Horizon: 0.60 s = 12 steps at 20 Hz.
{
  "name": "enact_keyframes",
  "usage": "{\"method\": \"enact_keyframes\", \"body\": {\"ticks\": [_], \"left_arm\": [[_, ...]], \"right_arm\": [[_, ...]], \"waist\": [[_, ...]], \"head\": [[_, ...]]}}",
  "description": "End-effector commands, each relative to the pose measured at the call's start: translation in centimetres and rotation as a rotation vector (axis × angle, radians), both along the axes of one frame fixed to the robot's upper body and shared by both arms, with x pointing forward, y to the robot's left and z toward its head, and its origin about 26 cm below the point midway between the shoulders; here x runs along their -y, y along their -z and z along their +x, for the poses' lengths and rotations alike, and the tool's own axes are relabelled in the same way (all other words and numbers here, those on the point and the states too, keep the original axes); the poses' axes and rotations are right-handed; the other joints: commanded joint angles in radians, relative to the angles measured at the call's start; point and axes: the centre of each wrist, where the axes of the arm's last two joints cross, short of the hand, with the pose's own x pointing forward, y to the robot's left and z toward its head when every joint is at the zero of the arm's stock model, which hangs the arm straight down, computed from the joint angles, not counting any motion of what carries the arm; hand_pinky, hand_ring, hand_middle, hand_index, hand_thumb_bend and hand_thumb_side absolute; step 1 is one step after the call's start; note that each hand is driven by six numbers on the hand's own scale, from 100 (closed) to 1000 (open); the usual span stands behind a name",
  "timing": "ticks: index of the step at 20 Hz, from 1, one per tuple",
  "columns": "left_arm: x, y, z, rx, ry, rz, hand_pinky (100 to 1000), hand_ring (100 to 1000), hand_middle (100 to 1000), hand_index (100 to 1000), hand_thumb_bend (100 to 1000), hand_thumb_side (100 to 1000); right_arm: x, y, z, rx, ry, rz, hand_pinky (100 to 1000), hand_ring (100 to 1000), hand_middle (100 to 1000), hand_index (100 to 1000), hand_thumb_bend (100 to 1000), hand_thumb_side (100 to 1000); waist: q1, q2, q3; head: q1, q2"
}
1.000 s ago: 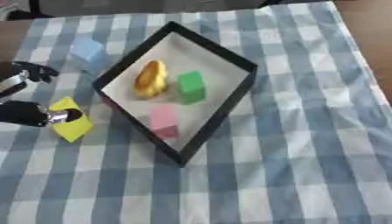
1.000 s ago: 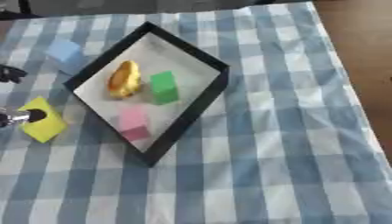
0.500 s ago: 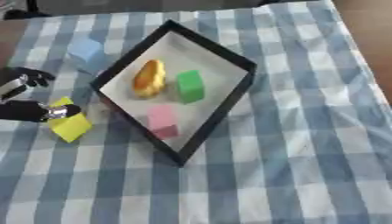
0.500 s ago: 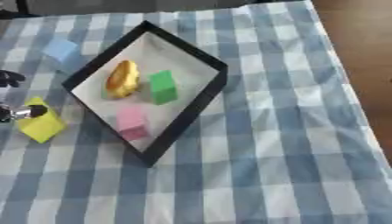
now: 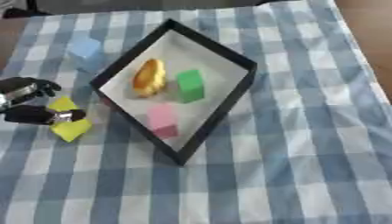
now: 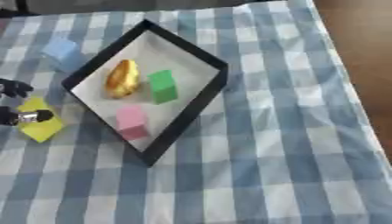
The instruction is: Pick up objects on the table and place them in the box.
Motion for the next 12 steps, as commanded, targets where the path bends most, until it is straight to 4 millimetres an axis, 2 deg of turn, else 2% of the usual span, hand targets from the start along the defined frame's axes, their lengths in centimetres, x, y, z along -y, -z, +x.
{"method": "enact_keyframes", "body": {"ticks": [1,8,12], "left_arm": [[-0.58,-0.81,0.17,0.002,0.000,0.035,974,903,817,934,660,739],[-1.08,-0.29,0.16,-0.040,0.004,0.055,955,894,811,924,669,698],[-1.12,-0.21,0.18,-0.053,0.006,0.057,916,863,783,903,641,580]], "right_arm": [[0.00,-0.77,-0.05,0.023,-0.002,-0.018,875,818,615,798,100,760],[-0.03,-0.62,-0.11,0.018,0.003,-0.014,875,818,615,797,100,765],[-0.04,-0.56,-0.14,0.015,0.004,-0.015,876,818,615,797,100,767]], "waist": [[0.008,0.007,0.000],[0.009,0.008,-0.001],[0.009,0.008,-0.001]], "head": [[0.005,-0.001],[0.007,-0.001],[0.008,-0.001]]}}
